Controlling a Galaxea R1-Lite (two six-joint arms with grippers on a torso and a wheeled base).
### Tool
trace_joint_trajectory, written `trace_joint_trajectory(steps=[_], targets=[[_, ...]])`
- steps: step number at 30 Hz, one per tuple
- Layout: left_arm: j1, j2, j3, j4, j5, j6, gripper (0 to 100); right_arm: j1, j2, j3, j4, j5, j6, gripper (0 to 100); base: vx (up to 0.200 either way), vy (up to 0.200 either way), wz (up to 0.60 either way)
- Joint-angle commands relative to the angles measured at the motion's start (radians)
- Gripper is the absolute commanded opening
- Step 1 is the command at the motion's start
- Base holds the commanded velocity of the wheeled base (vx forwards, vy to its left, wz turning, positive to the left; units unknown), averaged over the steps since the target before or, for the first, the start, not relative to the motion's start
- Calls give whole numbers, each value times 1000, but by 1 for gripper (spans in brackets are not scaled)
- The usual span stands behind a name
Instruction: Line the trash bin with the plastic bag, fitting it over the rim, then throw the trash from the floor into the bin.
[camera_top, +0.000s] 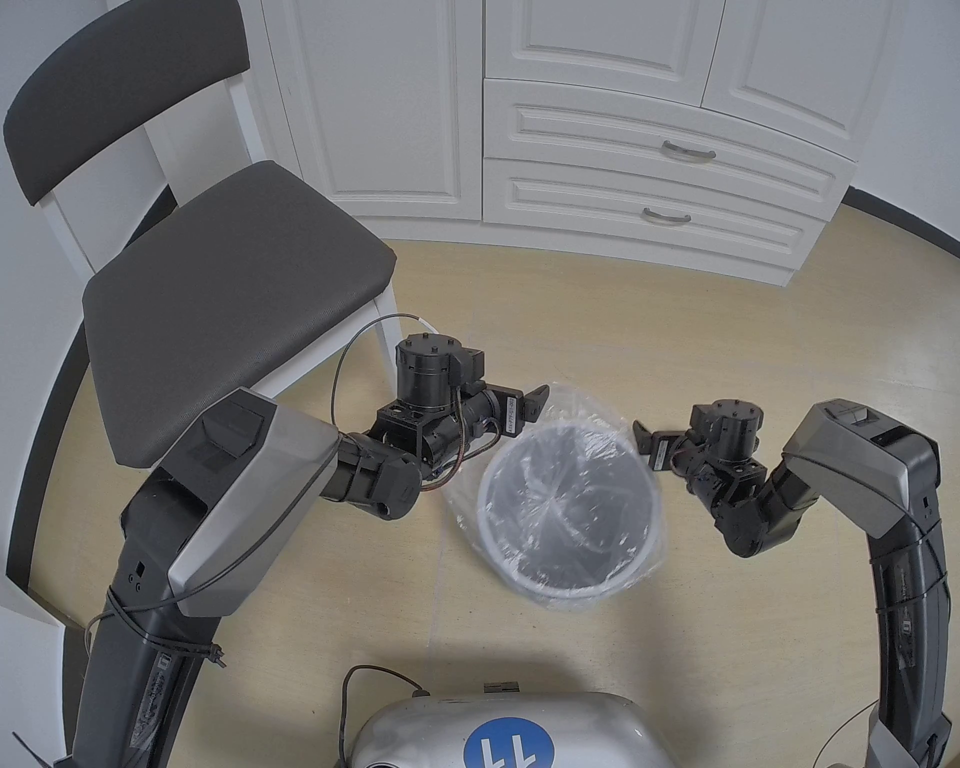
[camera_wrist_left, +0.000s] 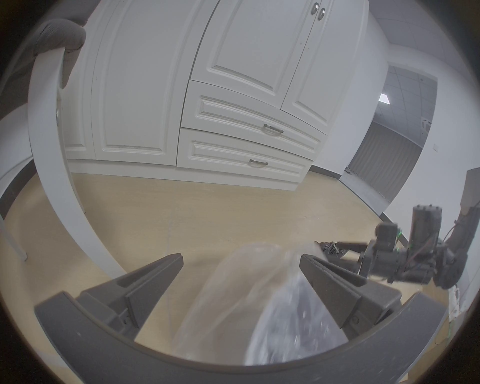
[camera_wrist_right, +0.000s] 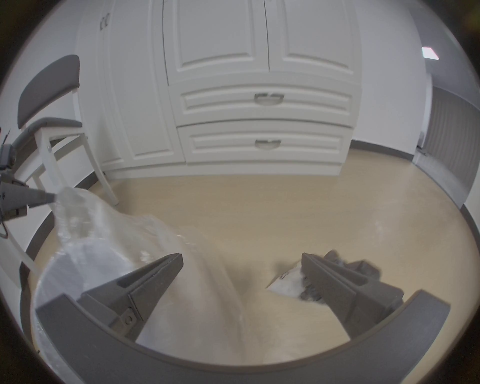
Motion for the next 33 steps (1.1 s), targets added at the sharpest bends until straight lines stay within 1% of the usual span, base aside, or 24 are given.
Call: trace_joint_trajectory(steps=[1,4,9,11,14,15,17,18,19,22,28,29,33], targets=[[-12,-19,68,-26,15,5,100,-7,-15,164,9,143,40,100,0,0,0],[-12,-20,82,-41,15,5,100,-16,-46,192,15,150,38,100,0,0,0],[-7,-37,112,-43,19,9,100,-18,-40,166,9,149,38,100,0,0,0],[-1,-117,212,-60,44,7,100,-27,-44,157,3,143,41,100,0,0,0],[14,-218,373,-113,35,10,100,-41,-64,166,-8,143,40,100,0,0,0],[14,-223,381,-115,35,10,100,-41,-66,167,-8,143,40,100,0,0,0],[19,-298,503,-152,30,24,100,-50,-100,180,0,143,38,100,0,0,0],[19,-298,503,-152,30,24,100,-50,-100,180,0,143,38,100,0,0,0],[27,-333,580,-190,29,41,100,-61,-124,197,5,141,35,100,0,0,0],[28,-347,660,-247,29,47,100,-68,-162,223,11,140,29,100,0,0,0],[30,-313,681,-264,30,47,100,-87,-201,236,14,140,23,100,0,0,0],[41,-293,684,-288,29,45,100,-91,-215,244,14,140,21,100,0,0,0],[64,-252,663,-299,27,45,100,-97,-219,246,12,140,20,100,0,0,0]])
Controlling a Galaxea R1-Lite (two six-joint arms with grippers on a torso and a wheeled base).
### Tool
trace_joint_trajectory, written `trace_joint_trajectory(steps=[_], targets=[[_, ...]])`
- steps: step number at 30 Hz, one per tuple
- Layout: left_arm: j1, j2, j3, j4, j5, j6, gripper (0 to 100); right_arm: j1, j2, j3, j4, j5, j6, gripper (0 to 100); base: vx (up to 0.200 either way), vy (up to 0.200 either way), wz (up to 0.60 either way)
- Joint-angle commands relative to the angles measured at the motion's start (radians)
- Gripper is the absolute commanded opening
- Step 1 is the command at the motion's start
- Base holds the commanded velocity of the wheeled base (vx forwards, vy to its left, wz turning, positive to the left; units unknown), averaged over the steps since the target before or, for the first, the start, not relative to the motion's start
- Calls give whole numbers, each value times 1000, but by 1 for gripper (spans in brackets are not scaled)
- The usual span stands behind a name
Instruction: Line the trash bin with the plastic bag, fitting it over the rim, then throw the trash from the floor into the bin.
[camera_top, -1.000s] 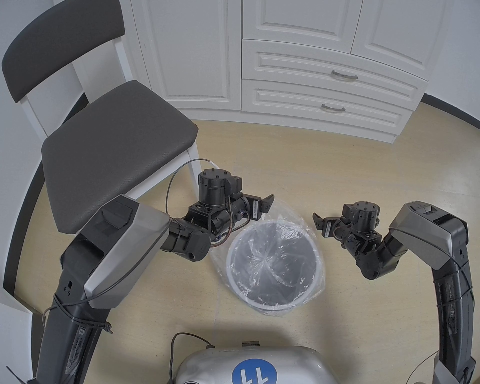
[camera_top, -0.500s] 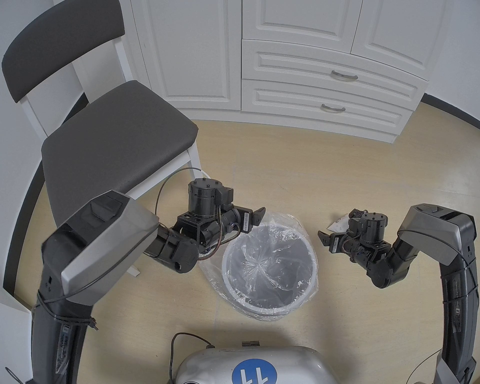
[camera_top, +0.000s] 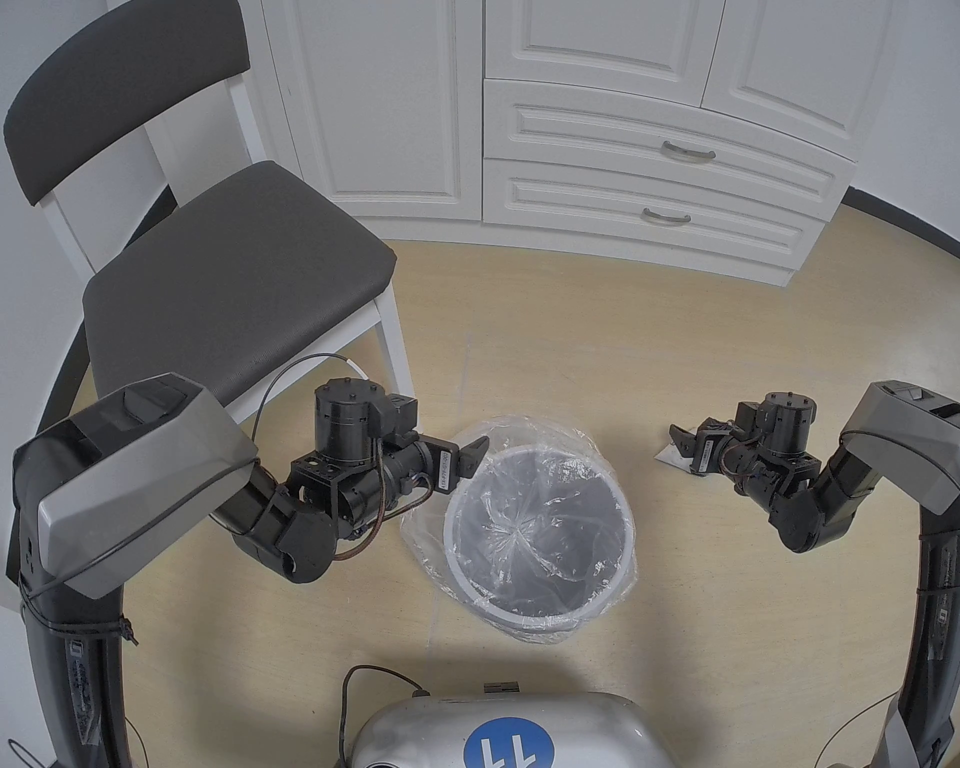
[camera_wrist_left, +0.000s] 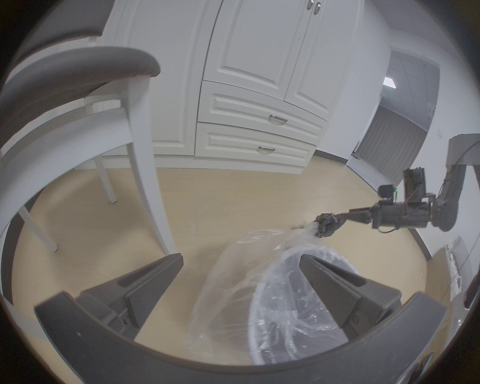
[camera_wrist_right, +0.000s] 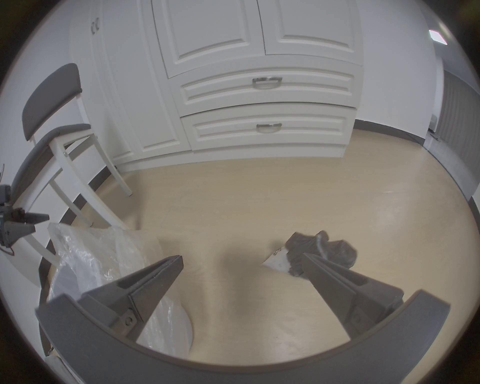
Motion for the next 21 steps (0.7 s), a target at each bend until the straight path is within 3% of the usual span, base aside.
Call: trace_joint_trajectory(steps=[1,6,9,13,21], targets=[[26,40,-15,-6,-6,-1,100,-9,-38,8,-1,0,-3,100,0,0,0],[44,131,-61,-10,-69,-4,100,-17,-49,7,-1,0,-3,100,0,0,0],[49,183,-124,-10,-66,-6,100,-19,-52,7,-1,0,-3,100,0,0,0],[77,294,-313,2,-63,-13,100,-25,-55,4,-3,0,-3,100,0,0,0],[89,369,-436,3,-66,-62,100,-38,-44,-7,-1,2,-3,100,0,0,0]])
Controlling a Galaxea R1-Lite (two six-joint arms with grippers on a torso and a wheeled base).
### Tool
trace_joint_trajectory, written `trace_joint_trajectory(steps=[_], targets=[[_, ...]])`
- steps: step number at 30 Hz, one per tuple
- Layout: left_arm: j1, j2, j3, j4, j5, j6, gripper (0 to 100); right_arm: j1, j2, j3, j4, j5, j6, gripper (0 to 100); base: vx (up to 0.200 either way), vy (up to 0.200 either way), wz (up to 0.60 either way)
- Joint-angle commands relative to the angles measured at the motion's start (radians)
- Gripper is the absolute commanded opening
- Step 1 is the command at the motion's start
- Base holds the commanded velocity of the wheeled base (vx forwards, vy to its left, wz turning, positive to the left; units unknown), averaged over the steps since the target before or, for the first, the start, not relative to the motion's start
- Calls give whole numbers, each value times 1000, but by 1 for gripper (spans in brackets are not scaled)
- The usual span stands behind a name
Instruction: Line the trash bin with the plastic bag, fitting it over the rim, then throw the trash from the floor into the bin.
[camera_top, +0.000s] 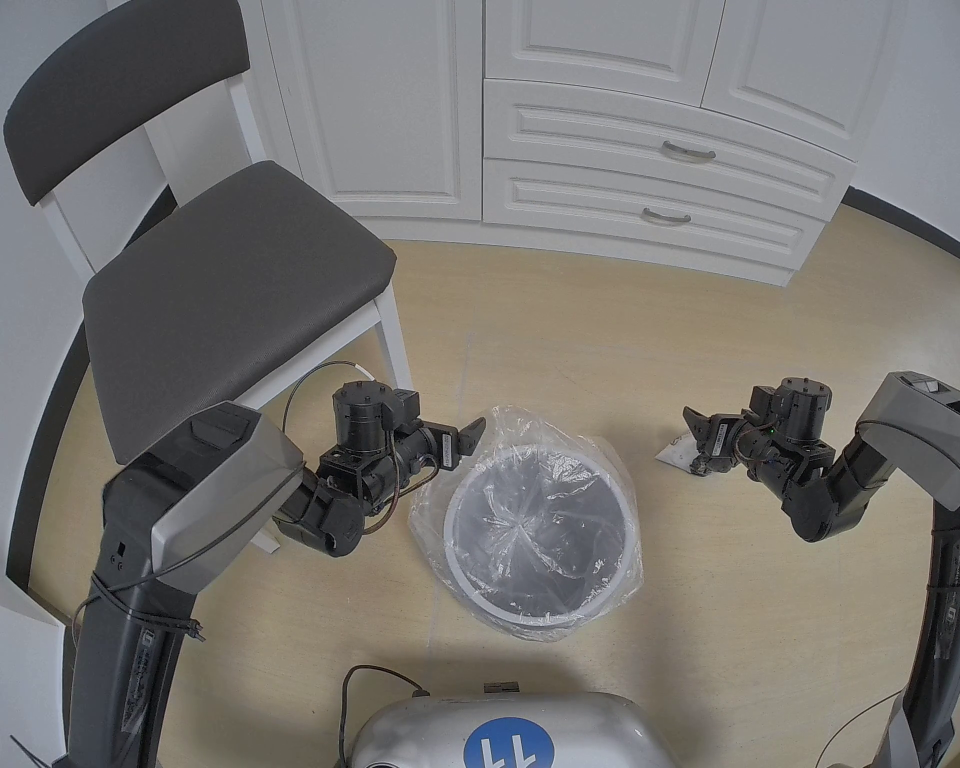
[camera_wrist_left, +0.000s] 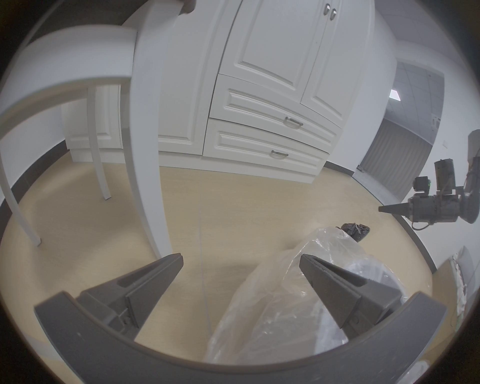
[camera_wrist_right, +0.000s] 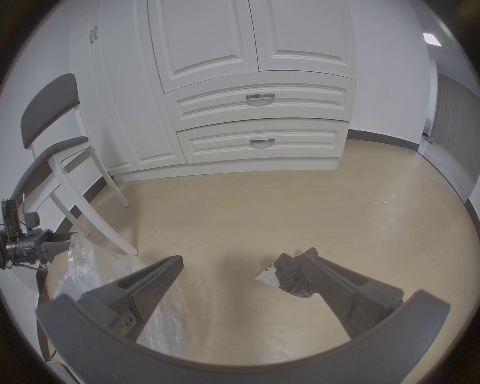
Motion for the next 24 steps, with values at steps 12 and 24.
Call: trace_joint_trajectory(steps=[12,24], targets=[[12,188,-123,4,-1,-25,100,-29,34,-24,-1,9,0,100,0,0,0],[61,167,-118,-7,4,-20,100,-33,15,-18,-7,9,0,100,0,0,0]])
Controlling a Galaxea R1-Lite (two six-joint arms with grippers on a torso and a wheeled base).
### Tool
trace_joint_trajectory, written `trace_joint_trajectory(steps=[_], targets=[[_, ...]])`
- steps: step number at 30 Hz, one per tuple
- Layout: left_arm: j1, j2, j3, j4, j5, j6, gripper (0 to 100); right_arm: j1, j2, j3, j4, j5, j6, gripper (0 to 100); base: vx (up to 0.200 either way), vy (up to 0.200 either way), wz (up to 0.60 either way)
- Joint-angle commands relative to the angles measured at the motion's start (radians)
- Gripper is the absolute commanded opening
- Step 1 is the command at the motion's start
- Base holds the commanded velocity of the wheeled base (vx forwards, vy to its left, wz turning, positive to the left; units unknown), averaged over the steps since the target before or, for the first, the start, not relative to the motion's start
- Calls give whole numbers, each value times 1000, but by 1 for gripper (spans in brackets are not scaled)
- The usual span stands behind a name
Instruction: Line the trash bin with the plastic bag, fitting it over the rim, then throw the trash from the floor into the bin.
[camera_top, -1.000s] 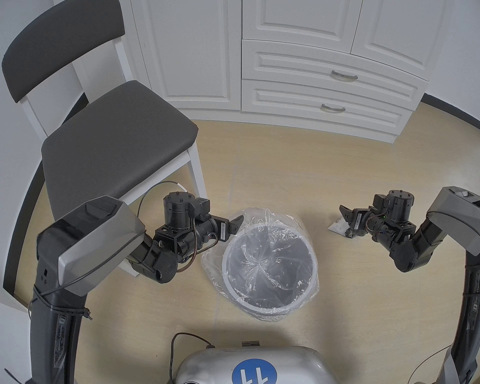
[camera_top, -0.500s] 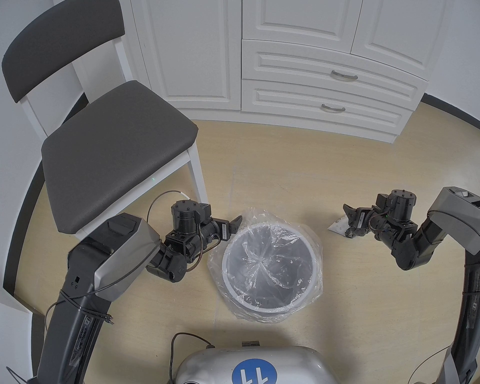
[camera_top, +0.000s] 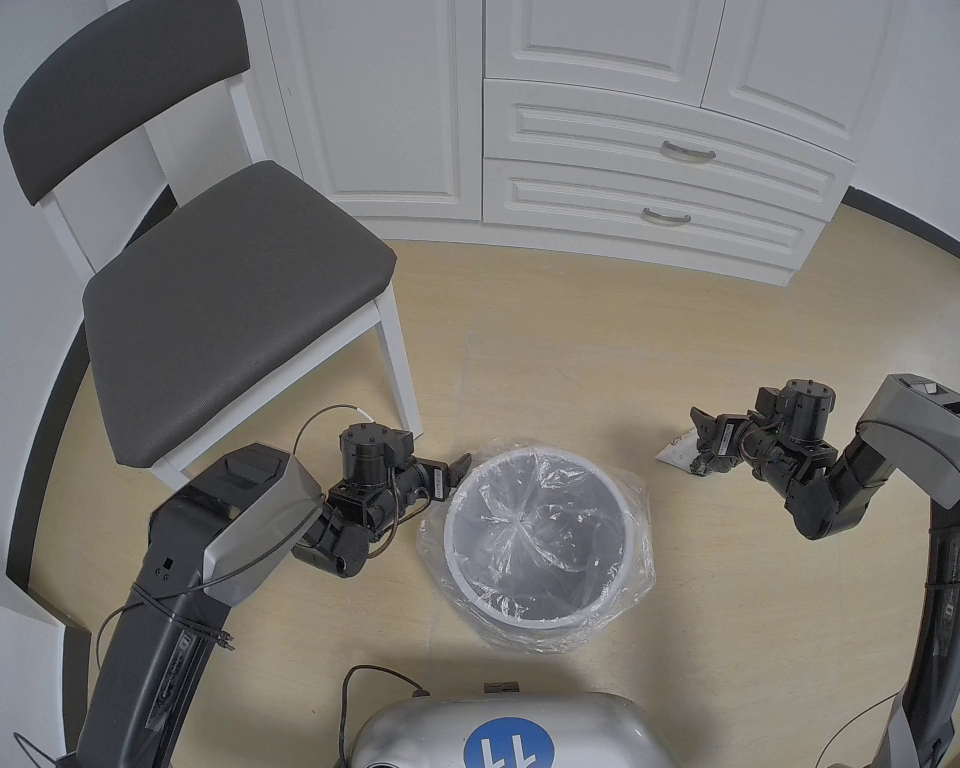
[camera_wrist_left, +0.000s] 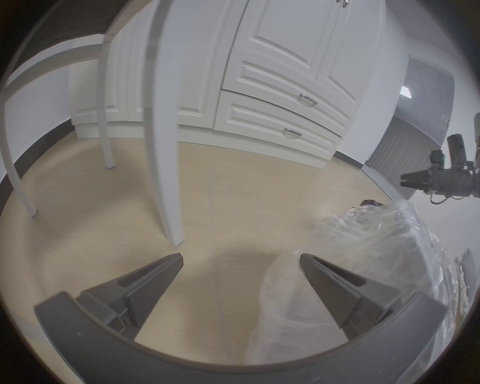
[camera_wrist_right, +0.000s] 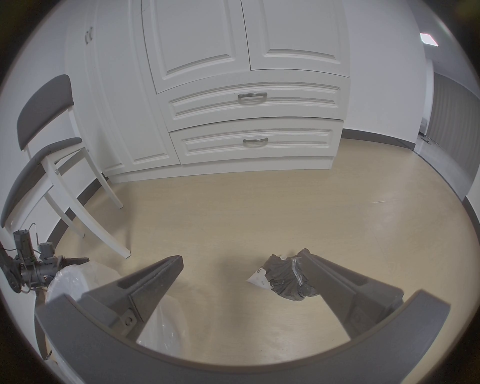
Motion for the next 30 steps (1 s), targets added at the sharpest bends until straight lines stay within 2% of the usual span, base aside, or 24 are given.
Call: trace_joint_trajectory(steps=[1,6,7,8,9,10,13,14,15,17,19,24,30], targets=[[33,-56,21,-4,2,-3,100,-2,-15,7,-2,2,-1,100,0,0,0],[53,-186,166,-19,-3,0,100,-3,-43,19,5,0,-1,100,0,0,0],[51,-252,264,-30,-8,2,100,-8,-60,28,7,2,-1,100,0,0,0],[50,-257,273,-31,-8,2,100,-9,-61,28,7,0,-1,100,0,0,0],[45,-318,379,-50,-9,7,100,-16,-77,39,7,2,-3,100,0,0,0],[45,-328,399,-54,-11,7,100,-16,-78,40,7,2,-4,100,0,0,0],[27,-426,652,-146,-14,11,100,-42,-96,65,4,11,-49,100,0,0,0],[24,-432,681,-162,-15,13,100,-45,-98,68,2,14,-55,100,0,0,0],[15,-441,784,-217,-29,17,100,-51,-107,77,2,23,-64,100,0,0,0],[2,-436,882,-275,-57,27,100,-52,-116,85,4,29,-66,100,0,0,0],[-5,-409,957,-320,-81,71,100,-52,-123,91,2,31,-69,100,0,0,0],[-27,-275,951,-407,-83,128,100,-46,-124,114,1,31,-90,100,0,0,0],[-39,-209,865,-378,-84,132,100,-46,-115,114,2,31,-99,100,0,0,0]])
